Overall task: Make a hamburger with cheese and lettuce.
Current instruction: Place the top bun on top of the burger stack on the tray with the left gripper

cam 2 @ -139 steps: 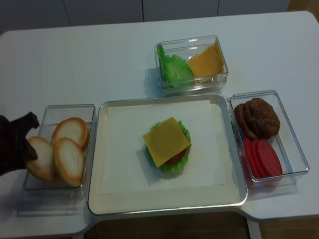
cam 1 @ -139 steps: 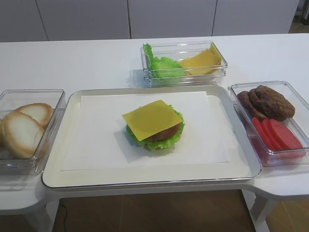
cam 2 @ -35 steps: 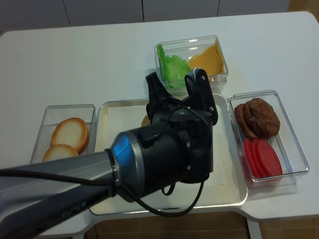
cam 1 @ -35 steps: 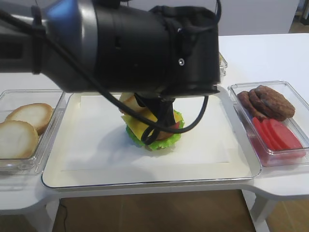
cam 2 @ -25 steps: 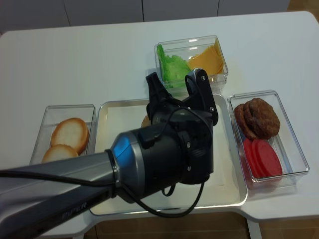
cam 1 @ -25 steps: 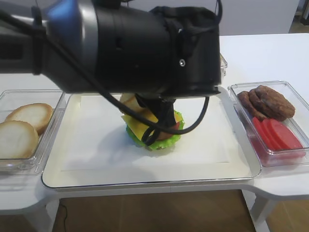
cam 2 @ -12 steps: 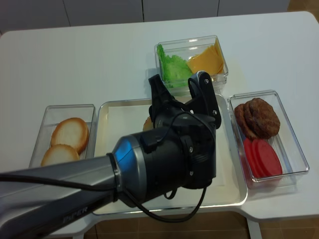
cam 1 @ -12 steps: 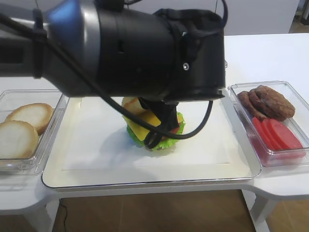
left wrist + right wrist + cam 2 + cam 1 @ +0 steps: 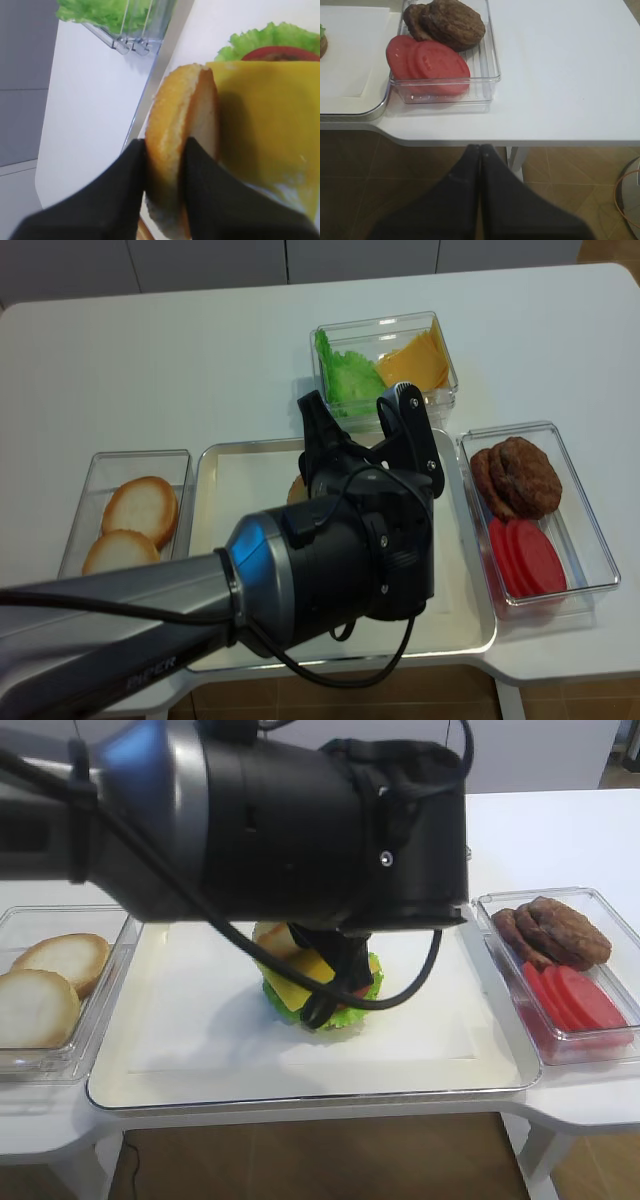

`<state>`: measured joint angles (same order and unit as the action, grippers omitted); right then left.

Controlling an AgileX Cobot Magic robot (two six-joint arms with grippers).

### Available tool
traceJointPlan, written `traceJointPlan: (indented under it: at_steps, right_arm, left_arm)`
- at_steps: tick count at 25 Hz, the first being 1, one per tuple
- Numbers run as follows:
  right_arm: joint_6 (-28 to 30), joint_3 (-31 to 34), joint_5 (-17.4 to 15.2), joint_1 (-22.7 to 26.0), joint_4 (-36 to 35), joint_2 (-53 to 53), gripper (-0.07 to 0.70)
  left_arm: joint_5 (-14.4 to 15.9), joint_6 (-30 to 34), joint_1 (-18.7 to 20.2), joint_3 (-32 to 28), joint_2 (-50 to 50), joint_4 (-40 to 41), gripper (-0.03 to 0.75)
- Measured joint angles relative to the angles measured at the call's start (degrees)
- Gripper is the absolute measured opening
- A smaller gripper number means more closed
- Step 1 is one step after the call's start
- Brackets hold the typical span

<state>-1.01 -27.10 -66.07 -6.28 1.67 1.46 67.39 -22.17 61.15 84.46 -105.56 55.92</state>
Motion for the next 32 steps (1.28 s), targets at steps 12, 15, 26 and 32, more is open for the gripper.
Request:
traceJointPlan:
  at_steps: [12,15,26,32]
  right_arm:
    - [0.0,0.0,0.0,0.0,0.0,0.0,-0.049]
    - [0.0,0.0,0.0,0.0,0.0,0.0,-0.049]
    - [0.0,0.0,0.0,0.0,0.0,0.0,-0.049]
    - [0.0,0.0,0.0,0.0,0.0,0.0,-0.049]
  left_arm:
    - [-0.97,0.0,0.82,0.0,0.0,0.0,0.174]
    - [-1.0,-0.04,0.82,0.0,0.0,0.0,0.192]
    - [-1.55,-1.91,0.84,0.0,0.0,-0.43,0.262]
    - [-1.69,-2.08,0.84,0.0,0.0,-0.43,0.263]
